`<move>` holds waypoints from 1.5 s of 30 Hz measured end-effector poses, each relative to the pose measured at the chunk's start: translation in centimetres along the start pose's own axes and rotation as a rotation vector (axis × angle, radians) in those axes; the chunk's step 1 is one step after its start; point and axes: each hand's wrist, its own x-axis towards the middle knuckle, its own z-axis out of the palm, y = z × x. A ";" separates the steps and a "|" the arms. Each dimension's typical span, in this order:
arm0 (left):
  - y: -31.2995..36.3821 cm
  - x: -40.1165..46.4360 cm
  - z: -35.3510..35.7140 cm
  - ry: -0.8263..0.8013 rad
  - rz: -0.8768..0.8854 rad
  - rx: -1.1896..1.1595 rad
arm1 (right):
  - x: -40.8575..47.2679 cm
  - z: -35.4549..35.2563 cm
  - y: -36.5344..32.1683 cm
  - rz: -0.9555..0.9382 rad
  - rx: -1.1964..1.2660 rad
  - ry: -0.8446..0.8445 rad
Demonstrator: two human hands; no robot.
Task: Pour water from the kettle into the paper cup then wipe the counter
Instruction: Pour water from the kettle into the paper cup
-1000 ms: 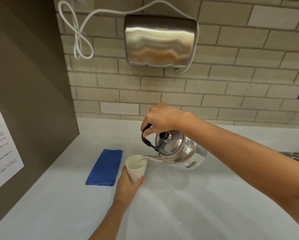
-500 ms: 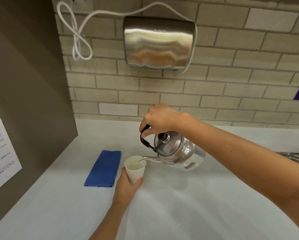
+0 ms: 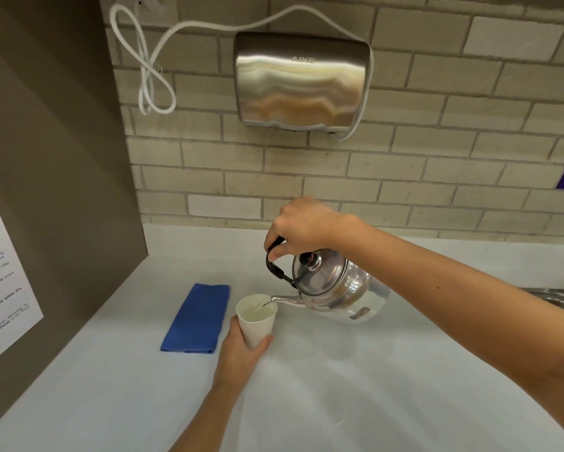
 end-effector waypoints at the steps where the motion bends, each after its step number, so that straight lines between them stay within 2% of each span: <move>1: 0.0 0.0 0.0 -0.001 -0.001 -0.001 | 0.0 0.0 0.0 0.001 -0.002 0.000; 33: -0.2 0.0 0.1 -0.003 -0.014 0.005 | 0.2 0.4 0.3 -0.017 -0.033 -0.012; 37: 0.1 -0.1 -0.1 -0.004 -0.009 0.001 | -0.5 0.9 1.5 0.036 0.080 0.053; 45: 0.3 0.0 -0.2 0.010 -0.014 0.014 | -3.0 4.5 7.4 0.397 0.581 0.194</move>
